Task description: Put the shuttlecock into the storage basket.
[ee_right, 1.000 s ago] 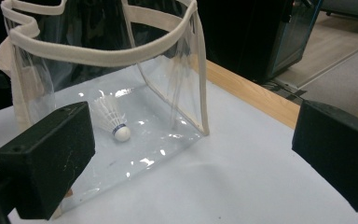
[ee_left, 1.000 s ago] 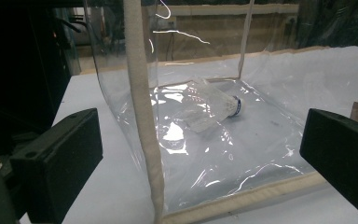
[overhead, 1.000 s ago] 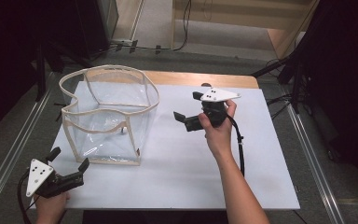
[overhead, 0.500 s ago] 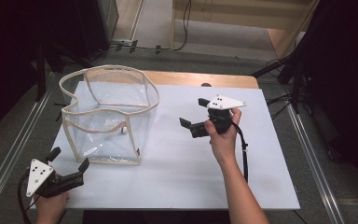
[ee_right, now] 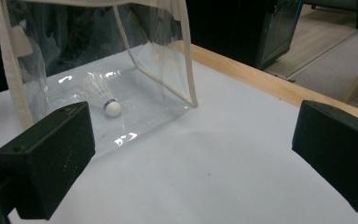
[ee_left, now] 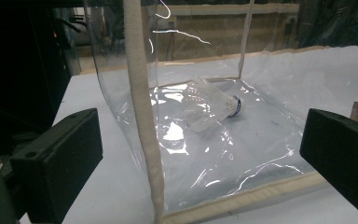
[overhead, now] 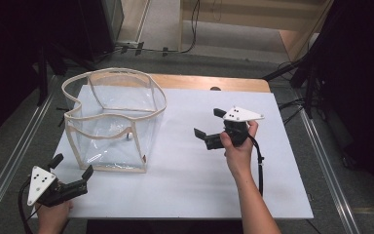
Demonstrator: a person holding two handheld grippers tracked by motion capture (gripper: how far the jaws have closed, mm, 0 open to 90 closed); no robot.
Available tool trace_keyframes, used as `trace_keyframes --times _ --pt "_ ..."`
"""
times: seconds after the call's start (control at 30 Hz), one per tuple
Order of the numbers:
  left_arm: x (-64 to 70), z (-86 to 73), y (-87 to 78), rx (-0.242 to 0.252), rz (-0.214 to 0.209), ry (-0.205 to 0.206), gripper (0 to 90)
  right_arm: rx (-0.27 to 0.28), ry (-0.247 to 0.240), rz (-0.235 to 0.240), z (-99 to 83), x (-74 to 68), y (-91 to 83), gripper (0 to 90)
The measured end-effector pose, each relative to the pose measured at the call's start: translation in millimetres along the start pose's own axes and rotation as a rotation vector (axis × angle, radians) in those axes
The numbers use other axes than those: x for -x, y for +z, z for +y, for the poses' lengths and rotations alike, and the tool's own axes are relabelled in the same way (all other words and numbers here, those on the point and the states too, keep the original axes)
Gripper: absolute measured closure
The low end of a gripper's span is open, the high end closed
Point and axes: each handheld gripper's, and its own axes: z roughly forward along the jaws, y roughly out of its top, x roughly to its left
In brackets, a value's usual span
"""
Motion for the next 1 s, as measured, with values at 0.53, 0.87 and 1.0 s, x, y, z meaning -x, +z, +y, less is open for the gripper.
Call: trace_keyframes --times 0.53,0.87,1.0 --pt "0.2 0.0 0.0 -0.001 0.001 0.000 0.0 0.002 0.043 -0.037 -27.3 9.6 -18.0 0.0" --pt "0.3 0.0 0.0 -0.001 0.001 -0.001 0.0 0.000 0.068 -0.058 -44.0 14.6 -30.4 0.0" --pt "0.3 0.0 -0.1 -0.003 0.003 0.001 0.0 0.004 0.079 -0.064 -50.4 16.9 -34.9 0.0"
